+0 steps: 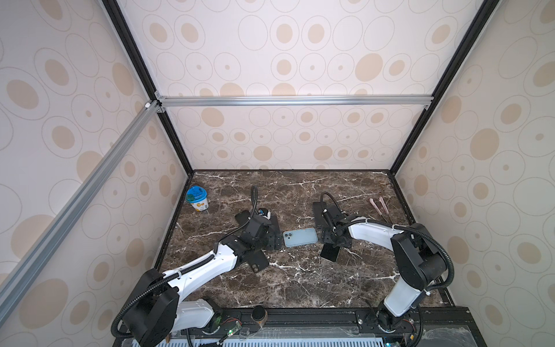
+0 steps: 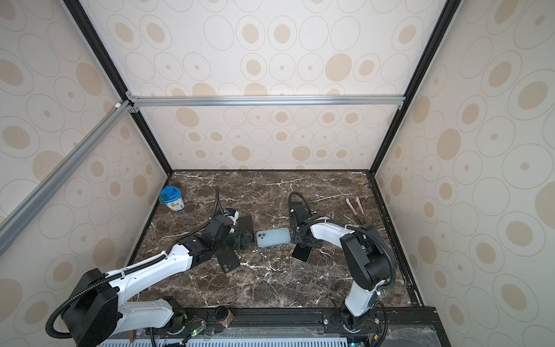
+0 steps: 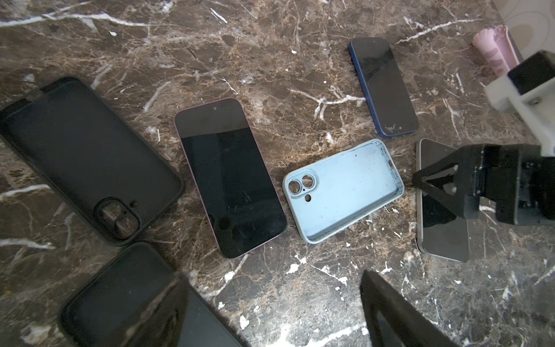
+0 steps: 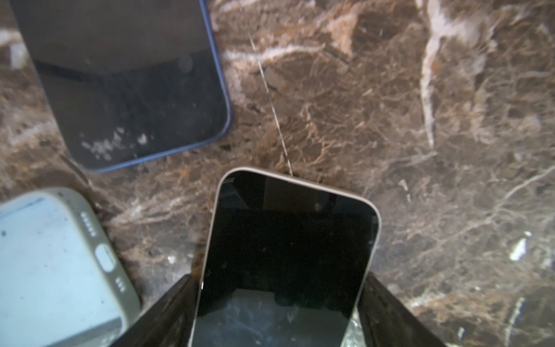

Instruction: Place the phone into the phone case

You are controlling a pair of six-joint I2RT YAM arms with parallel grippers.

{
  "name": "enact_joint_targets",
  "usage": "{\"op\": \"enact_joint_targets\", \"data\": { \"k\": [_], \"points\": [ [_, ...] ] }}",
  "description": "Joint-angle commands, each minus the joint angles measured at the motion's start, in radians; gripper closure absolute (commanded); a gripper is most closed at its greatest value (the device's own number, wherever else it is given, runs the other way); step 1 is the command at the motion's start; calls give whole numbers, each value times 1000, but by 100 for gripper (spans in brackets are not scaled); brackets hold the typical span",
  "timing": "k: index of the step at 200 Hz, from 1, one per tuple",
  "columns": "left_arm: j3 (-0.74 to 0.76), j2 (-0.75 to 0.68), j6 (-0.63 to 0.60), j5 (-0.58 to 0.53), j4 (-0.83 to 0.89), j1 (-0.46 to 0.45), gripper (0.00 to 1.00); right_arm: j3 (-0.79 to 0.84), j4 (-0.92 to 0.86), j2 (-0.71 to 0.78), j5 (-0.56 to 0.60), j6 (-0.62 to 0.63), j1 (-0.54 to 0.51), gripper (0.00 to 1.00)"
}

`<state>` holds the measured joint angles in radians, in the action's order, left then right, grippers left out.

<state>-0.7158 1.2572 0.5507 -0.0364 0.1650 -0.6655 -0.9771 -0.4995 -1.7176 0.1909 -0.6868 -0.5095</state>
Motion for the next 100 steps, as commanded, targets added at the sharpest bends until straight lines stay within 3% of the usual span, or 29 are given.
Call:
{"op": "enact_joint_targets", "data": {
  "k": [1,23,59,100],
  "points": [
    [-3,-19,-21,-19,23,7,10,-13,-121,-27,-8,92,-10,21],
    [-3,-21,-21,-17,24,8,10,-29,-147,-23,-8,136,-10,23],
    [-9,-27,-24,-12,35,9,10,-24,-190,-3,-55,135,-12,6],
    [-19,-35,-32,-14,51,8,10,48,-165,61,-101,71,-30,3]
  ]
}}
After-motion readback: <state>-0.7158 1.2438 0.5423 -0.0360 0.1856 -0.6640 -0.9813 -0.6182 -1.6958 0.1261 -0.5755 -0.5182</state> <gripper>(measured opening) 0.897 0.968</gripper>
